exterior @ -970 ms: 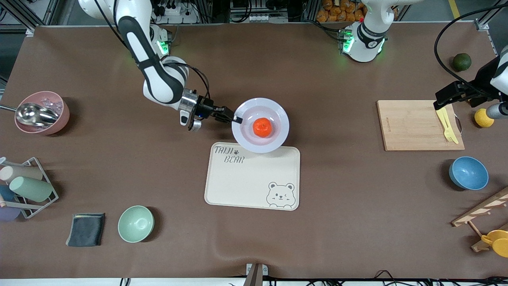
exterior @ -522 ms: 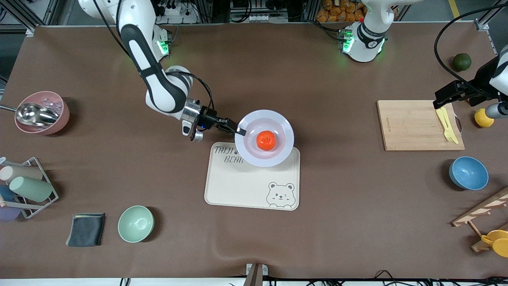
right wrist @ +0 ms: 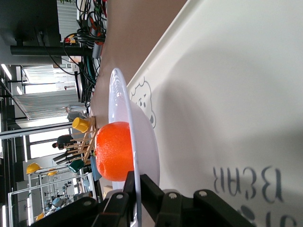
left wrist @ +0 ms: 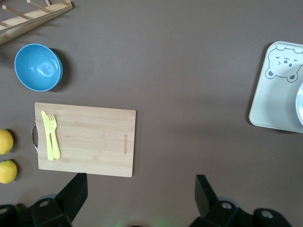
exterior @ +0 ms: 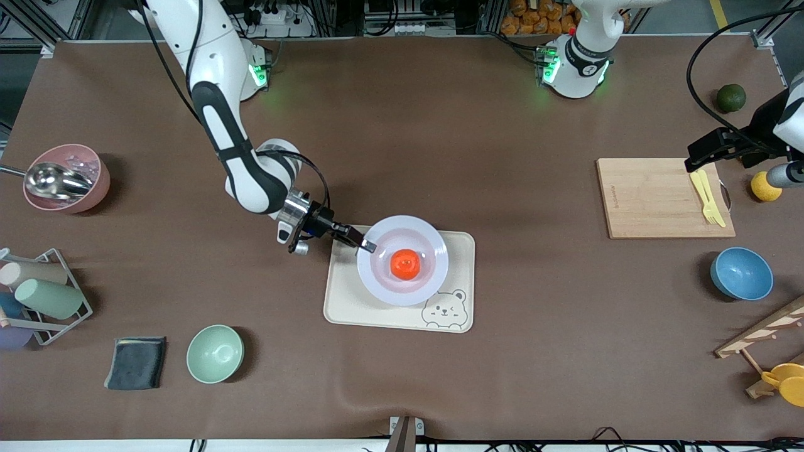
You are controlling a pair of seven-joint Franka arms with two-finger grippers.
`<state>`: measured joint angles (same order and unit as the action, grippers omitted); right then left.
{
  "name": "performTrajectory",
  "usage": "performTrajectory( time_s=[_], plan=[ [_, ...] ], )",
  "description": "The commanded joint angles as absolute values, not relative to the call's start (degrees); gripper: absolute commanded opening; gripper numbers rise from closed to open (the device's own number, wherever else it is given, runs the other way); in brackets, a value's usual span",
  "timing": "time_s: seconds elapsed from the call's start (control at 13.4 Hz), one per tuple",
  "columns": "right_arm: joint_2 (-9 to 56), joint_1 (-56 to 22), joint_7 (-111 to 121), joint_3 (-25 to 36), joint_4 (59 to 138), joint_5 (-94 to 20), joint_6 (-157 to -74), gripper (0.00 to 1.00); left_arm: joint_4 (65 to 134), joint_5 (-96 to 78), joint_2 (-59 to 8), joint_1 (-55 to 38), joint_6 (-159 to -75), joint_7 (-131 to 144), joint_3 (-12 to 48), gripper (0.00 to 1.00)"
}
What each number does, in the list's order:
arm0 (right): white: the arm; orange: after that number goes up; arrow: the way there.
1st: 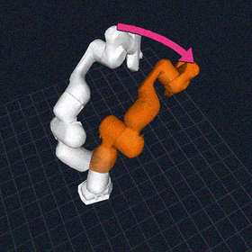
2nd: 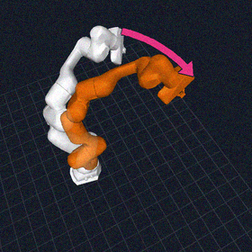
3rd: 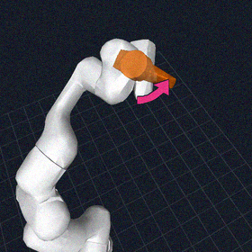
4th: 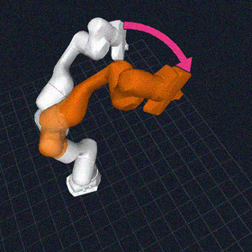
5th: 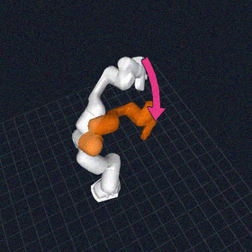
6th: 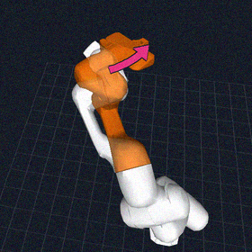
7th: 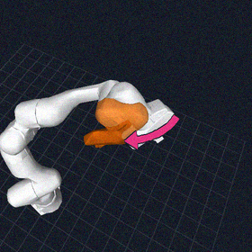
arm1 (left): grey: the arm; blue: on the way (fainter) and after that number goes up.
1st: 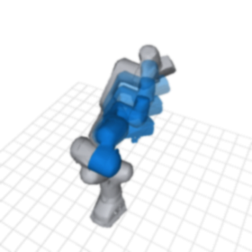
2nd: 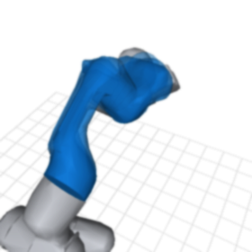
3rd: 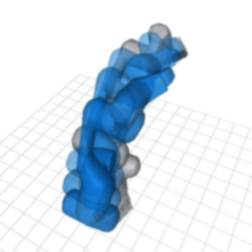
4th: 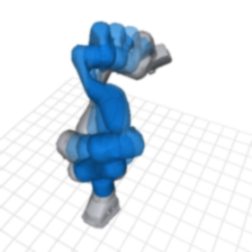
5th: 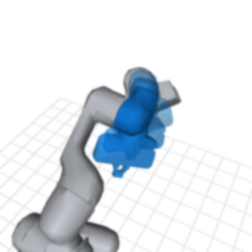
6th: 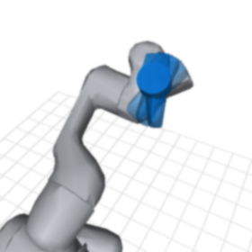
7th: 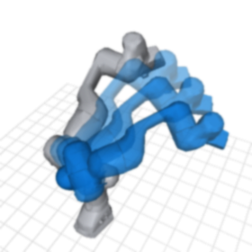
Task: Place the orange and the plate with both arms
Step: 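Slide the plate with the right gripper onto the bear tray, then open the right gripper and release the plate rim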
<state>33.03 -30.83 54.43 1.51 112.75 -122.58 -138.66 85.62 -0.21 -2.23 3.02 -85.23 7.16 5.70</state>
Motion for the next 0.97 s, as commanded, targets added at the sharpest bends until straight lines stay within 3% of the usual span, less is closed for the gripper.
performTrajectory(
  time_s=[0.0, 0.52, 0.67, 0.75, 0.9],
  plan=[
    [36.0, -30.3, 56.7, 0.7, 109.8, -123.4, -139.4, 0.00, 86.2, -0.7, -1.3, 3.2, -84.2, 5.9, 5.4, 1.00],
    [37.7, -30.1, 58.4, 0.7, 109.5, -123.5, -140.2, 0.00, 85.8, -0.6, -1.0, 4.3, -84.2, 6.2, 5.4, 1.00],
    [37.9, -29.8, 58.2, 0.7, 109.2, -123.4, -141.1, 0.12, 85.8, -0.7, -1.0, 4.3, -84.2, 6.2, 5.5, 1.00],
    [37.9, -29.8, 58.2, 0.7, 109.2, -123.4, -141.1, 0.29, 85.8, -0.7, -1.0, 4.3, -84.2, 6.1, 5.5, 1.00],
    [37.9, -30.0, 58.2, 0.7, 109.2, -123.3, -142.3, 0.36, 85.8, -0.7, -0.5, 4.4, -84.2, 5.8, 5.4, 1.00]
  ],
)
